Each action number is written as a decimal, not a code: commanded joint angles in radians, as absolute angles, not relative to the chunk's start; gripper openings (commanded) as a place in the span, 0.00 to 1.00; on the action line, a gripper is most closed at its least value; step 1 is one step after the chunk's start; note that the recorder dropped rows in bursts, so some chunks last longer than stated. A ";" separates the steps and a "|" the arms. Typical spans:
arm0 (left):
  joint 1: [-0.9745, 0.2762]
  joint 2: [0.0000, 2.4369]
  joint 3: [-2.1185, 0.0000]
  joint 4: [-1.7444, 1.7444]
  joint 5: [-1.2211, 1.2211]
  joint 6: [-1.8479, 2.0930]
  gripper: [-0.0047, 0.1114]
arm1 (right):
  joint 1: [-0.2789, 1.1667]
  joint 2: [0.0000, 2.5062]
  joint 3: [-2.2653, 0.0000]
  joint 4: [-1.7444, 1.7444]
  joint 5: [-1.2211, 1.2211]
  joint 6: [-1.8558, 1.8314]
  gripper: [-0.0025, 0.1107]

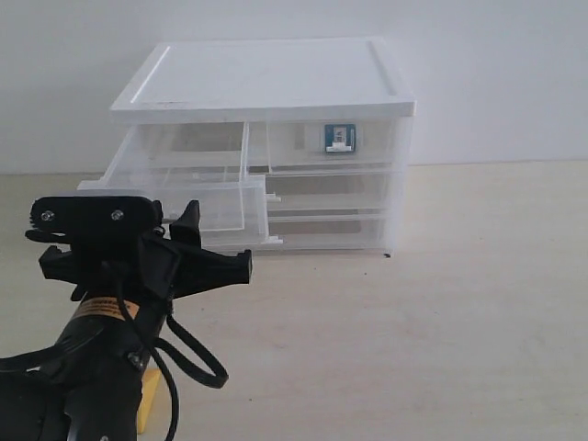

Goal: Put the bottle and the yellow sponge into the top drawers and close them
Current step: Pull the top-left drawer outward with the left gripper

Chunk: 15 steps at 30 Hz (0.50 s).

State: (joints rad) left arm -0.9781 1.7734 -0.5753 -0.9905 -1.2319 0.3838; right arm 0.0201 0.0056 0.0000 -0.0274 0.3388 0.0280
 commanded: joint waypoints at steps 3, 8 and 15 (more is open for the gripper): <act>-0.989 1.763 -0.568 -0.994 -1.221 0.423 0.22 | 0.023 0.000 0.000 -0.036 0.338 0.024 0.02; -0.989 1.763 -0.568 -1.024 -1.221 0.443 0.53 | 0.023 0.000 0.000 -0.036 0.338 0.024 0.02; -0.989 1.739 -0.548 -1.084 -1.112 0.472 0.68 | 0.023 0.000 0.000 -0.036 0.338 0.024 0.02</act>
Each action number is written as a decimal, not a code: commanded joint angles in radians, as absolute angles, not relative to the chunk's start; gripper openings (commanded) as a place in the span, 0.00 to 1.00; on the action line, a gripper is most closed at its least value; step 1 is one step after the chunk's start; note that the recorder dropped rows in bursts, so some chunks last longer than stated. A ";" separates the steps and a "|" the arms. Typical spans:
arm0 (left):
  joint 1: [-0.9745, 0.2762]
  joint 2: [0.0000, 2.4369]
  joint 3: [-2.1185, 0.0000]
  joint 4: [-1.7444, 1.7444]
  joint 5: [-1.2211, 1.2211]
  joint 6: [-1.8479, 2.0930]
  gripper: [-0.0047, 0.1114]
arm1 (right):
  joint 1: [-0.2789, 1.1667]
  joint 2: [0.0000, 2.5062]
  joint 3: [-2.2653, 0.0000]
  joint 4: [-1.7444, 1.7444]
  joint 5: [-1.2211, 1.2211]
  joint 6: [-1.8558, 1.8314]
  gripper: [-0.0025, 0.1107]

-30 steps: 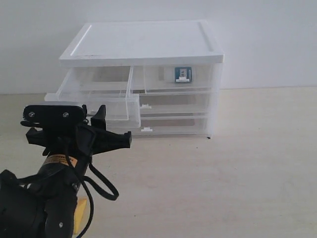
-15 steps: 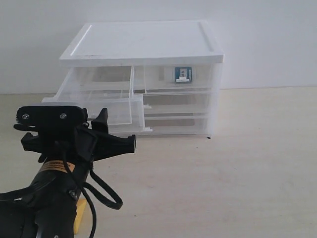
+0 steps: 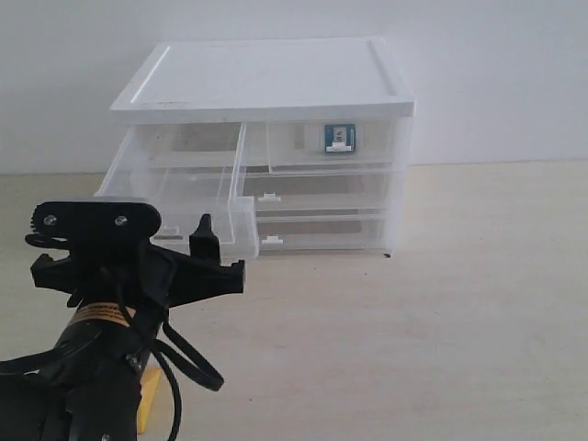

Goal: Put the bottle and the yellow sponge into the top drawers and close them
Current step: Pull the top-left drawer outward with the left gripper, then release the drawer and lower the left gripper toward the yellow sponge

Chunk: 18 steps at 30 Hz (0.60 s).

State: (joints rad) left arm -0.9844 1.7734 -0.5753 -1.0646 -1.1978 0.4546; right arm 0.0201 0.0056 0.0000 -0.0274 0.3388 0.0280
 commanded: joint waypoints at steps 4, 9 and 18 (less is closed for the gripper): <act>-0.989 1.680 -0.495 -1.090 -1.029 0.480 0.68 | 0.023 0.000 0.000 -0.036 0.338 0.024 0.02; -0.989 1.557 -0.447 -1.108 -0.762 0.605 0.67 | 0.023 0.000 0.000 -0.036 0.338 0.024 0.02; -0.989 1.333 -0.413 -1.413 -0.381 1.112 0.67 | 0.023 0.000 0.000 -0.036 0.338 0.024 0.02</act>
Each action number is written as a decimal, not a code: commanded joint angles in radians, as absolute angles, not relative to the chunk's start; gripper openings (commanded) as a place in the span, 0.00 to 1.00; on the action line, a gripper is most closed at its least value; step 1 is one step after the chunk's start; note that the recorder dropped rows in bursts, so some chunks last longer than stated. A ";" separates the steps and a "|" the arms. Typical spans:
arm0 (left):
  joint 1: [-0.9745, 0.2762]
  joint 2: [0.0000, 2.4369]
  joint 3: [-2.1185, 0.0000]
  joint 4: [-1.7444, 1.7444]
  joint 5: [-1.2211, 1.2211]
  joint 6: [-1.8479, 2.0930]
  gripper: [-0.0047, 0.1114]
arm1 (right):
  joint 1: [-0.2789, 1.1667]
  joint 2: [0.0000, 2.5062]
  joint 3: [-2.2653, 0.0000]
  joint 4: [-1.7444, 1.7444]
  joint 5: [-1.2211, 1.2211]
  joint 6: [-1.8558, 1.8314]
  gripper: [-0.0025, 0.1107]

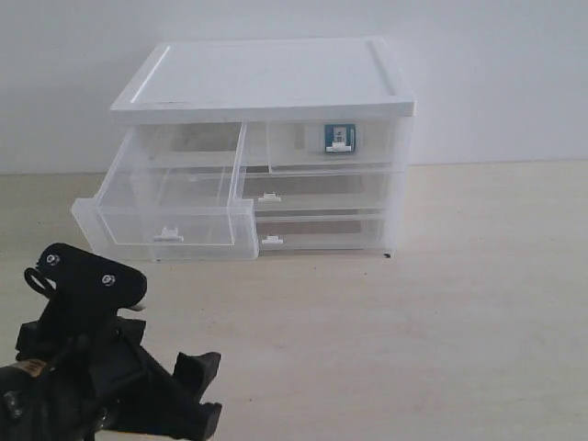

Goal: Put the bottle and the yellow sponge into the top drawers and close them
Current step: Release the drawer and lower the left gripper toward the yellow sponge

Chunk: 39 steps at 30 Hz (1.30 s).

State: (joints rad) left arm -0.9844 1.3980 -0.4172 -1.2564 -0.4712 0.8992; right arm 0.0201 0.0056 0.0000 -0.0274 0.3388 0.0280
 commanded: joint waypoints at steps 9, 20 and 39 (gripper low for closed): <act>-0.986 1.314 -0.442 -1.744 -0.421 1.526 0.67 | 0.023 0.000 0.000 -0.036 0.338 0.024 0.02; -0.986 1.314 -0.526 -1.686 0.126 1.841 0.67 | 0.023 0.000 0.000 -0.036 0.338 0.024 0.02; -0.986 1.314 -0.542 -1.240 0.606 1.337 0.08 | 0.023 0.000 0.000 -0.036 0.338 0.024 0.02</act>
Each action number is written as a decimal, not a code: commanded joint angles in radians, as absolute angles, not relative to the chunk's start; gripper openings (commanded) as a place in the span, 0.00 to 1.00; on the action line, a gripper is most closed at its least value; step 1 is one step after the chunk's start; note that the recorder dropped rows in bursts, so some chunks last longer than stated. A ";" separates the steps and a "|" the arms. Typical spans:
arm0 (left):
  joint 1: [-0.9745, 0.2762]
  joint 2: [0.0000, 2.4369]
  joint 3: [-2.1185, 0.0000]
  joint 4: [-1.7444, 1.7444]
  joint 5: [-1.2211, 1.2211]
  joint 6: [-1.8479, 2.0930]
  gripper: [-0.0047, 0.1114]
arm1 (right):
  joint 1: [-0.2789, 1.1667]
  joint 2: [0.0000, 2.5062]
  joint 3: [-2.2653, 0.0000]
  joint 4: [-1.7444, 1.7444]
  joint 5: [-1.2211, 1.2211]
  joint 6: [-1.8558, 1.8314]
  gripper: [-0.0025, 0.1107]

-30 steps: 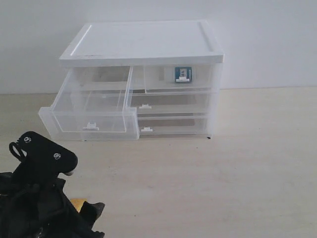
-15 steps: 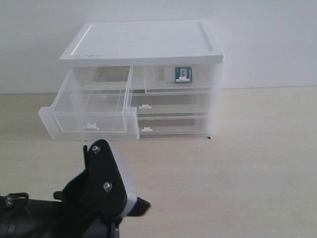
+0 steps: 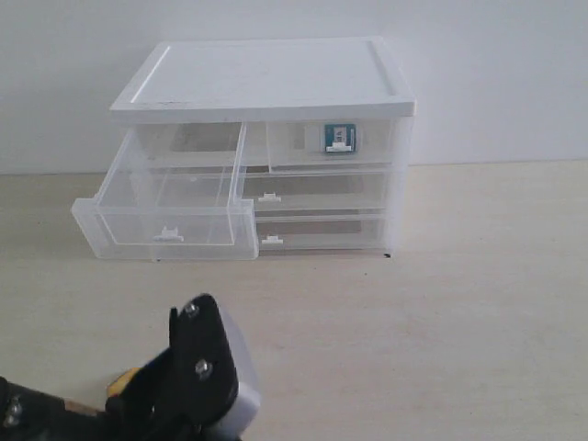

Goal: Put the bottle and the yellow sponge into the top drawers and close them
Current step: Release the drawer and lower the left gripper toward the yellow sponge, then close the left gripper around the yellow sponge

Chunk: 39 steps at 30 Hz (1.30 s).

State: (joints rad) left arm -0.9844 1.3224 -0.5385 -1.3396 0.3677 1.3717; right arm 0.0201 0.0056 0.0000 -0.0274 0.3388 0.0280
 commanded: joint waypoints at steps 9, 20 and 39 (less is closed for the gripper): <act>-0.986 1.314 -0.542 -0.695 0.631 0.589 0.08 | 0.023 0.000 0.000 -0.036 0.338 0.024 0.02; -0.986 1.314 -0.542 0.398 0.621 -0.676 0.08 | 0.023 0.000 0.000 -0.036 0.338 0.024 0.02; -0.728 1.314 -0.542 0.780 0.392 -1.130 0.64 | 0.023 0.000 0.000 -0.036 0.338 0.024 0.02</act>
